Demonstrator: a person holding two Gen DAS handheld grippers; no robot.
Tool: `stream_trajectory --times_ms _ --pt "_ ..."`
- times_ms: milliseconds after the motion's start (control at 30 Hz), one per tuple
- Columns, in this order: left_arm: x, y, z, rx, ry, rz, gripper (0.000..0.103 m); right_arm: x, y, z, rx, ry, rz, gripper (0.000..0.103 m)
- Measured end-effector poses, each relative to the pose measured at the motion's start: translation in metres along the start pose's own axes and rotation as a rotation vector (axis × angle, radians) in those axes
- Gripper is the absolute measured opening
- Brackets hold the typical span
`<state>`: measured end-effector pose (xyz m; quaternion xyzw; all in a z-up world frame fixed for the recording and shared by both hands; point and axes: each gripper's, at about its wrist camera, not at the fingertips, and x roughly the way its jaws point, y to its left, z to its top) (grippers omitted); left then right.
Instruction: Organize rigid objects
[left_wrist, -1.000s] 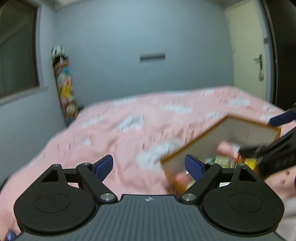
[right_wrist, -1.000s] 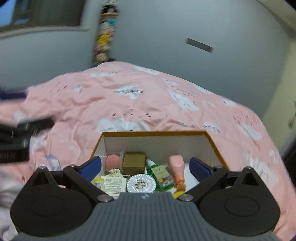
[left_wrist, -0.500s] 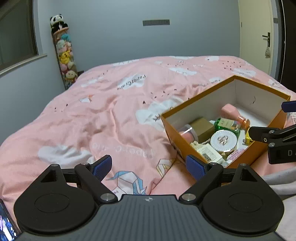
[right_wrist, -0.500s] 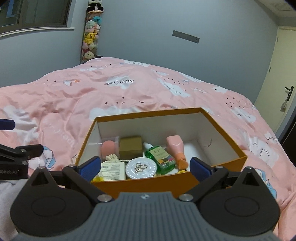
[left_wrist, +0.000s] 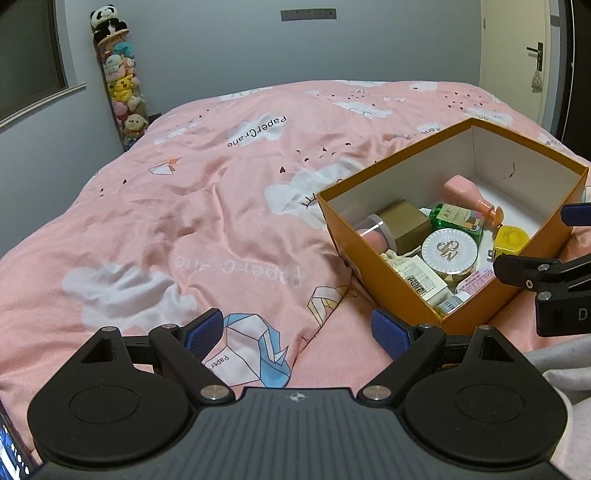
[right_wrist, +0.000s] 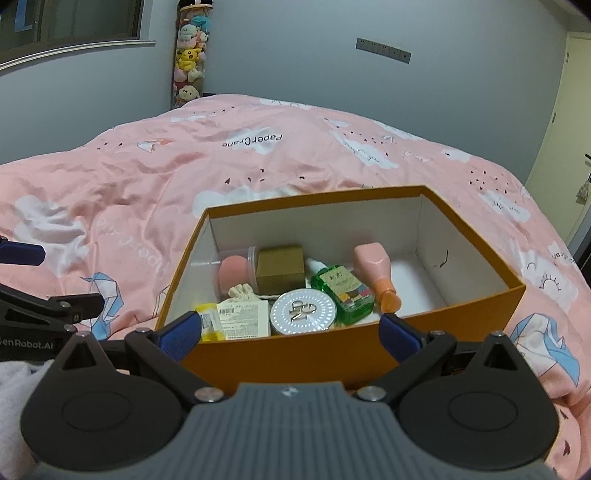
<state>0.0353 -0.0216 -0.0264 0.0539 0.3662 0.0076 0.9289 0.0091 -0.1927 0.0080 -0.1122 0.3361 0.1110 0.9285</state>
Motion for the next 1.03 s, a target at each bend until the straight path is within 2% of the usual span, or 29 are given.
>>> stream_trajectory --times_ms 1033 --pt "0.001 0.0012 -0.0006 0.002 -0.001 0.006 0.103 0.0039 0.0029 -0.0009 -0.01 0.026 0.001 0.1"
